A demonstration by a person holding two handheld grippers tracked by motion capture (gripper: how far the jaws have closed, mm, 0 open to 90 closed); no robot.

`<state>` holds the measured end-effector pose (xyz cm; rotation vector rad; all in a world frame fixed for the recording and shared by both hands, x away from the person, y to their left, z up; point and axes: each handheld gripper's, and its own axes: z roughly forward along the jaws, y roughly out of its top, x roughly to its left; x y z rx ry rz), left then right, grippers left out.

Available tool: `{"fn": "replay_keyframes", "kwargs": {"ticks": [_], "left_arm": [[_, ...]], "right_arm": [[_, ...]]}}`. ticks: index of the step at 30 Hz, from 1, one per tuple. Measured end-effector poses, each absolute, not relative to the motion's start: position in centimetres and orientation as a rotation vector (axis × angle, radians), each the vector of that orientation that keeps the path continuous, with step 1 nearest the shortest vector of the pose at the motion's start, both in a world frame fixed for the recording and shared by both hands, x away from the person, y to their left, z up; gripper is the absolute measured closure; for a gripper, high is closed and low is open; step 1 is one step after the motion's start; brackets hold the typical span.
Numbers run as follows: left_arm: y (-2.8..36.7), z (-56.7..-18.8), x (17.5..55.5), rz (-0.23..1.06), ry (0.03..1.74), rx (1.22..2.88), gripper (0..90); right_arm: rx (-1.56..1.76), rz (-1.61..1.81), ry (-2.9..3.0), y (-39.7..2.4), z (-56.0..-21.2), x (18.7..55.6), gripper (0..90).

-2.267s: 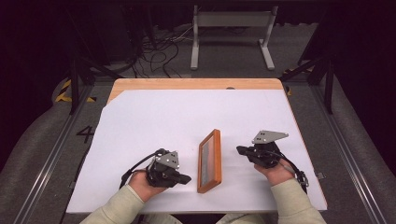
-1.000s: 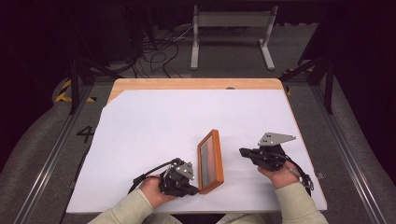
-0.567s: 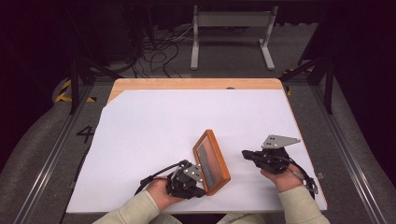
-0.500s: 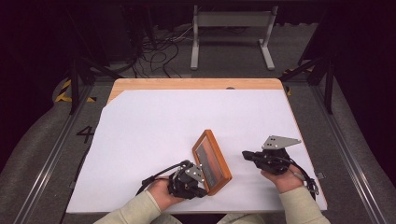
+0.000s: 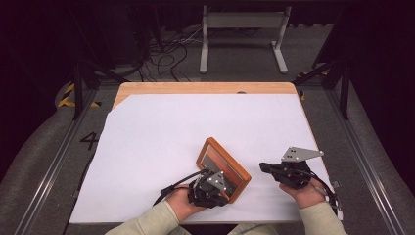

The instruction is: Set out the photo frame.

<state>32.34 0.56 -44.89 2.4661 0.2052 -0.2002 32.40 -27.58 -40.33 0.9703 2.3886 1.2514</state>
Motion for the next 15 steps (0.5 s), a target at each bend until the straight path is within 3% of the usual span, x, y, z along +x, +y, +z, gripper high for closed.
{"fn": "replay_keyframes", "kwargs": {"ticks": [15], "left_arm": [[-1.4,-45.0,32.5,-0.15,0.255,2.439,89.6]], "right_arm": [[0.961,1.229,2.469,-27.1,-41.9,30.2,90.0]]}}
